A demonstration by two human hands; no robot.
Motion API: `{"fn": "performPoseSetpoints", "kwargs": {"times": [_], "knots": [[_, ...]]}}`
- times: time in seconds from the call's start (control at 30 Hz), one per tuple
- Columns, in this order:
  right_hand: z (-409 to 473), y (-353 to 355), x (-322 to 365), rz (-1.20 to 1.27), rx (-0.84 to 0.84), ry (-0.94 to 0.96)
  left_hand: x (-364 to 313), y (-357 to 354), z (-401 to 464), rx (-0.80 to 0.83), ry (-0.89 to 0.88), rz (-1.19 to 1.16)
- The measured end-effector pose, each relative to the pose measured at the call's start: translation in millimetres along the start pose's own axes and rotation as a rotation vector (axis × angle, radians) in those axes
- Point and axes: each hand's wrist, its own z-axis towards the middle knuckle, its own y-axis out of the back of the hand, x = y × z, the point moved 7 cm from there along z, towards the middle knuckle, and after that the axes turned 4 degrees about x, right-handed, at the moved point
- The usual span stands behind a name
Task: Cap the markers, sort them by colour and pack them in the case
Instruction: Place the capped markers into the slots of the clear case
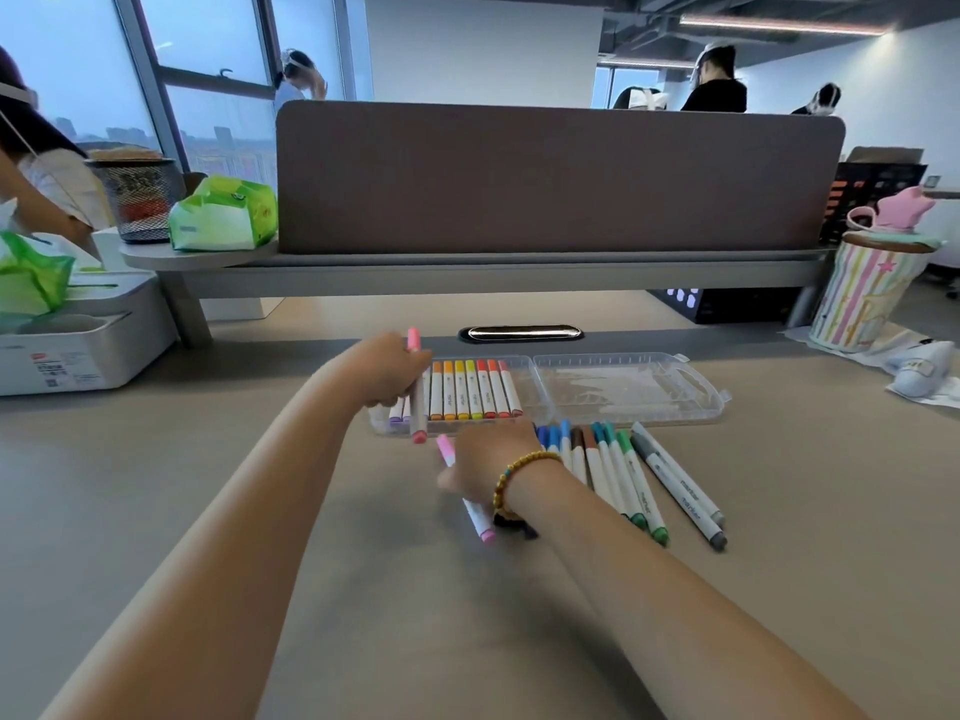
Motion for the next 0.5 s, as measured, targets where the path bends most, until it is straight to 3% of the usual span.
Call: {"fn": "performPoseSetpoints", "kwargs": {"times": [0.13, 0.5], "knots": [[7.9, 19.3, -42.9, 0.414, 0.03, -0.067, -26.3, 8.5, 16.1, -0.006, -0.019, -0.069], [11.2, 29.0, -159.4, 0.728, -0.111, -0.257, -81.8, -56.8, 77.1, 0.145, -0.059, -0.033]]}}
